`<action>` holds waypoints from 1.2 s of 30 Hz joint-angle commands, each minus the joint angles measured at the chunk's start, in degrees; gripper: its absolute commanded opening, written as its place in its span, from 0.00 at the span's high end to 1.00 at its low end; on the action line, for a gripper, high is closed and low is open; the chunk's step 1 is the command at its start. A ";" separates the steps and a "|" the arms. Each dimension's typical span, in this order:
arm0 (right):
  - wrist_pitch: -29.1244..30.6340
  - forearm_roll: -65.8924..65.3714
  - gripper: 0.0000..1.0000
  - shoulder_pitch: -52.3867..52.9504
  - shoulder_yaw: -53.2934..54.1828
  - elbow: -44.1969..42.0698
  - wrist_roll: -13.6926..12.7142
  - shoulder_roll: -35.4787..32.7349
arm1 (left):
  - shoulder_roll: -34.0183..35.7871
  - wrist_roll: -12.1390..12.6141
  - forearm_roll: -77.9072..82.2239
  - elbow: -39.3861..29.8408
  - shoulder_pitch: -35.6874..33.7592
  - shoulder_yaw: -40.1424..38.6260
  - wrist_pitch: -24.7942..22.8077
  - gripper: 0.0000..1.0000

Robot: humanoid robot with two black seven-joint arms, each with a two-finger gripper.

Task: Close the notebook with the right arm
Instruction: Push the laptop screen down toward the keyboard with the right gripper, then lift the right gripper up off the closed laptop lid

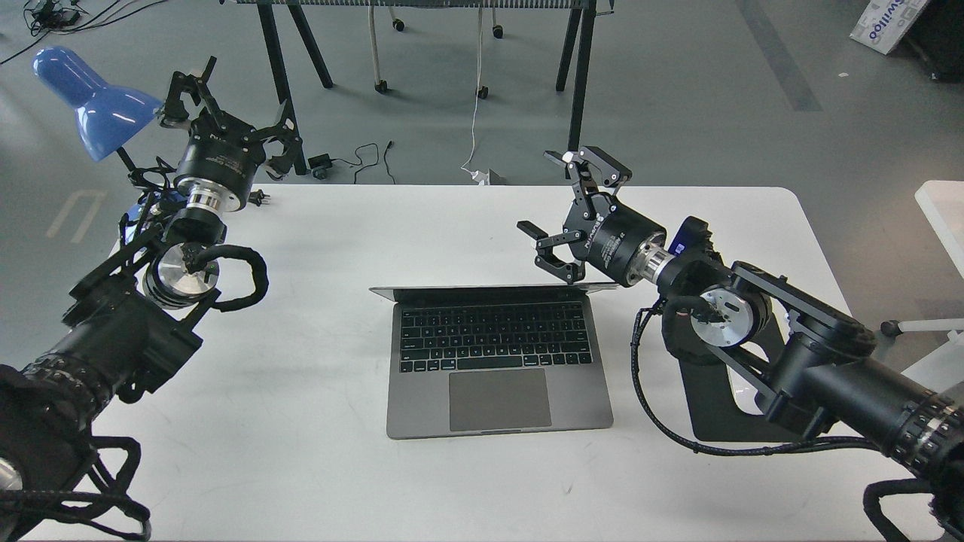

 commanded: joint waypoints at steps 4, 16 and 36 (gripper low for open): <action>-0.13 -0.35 0.00 -4.77 -2.04 4.13 -0.03 -0.96 | 0.04 0.00 0.00 0.00 0.00 -0.05 0.00 0.00; -0.13 -2.89 0.00 -9.95 -6.96 4.57 0.32 -0.96 | 0.04 0.00 0.00 0.00 0.00 -0.05 0.00 0.00; -0.13 -3.95 0.00 -14.00 -7.23 -2.54 0.76 -0.25 | 0.12 0.00 0.00 -0.09 0.00 -0.14 0.00 0.00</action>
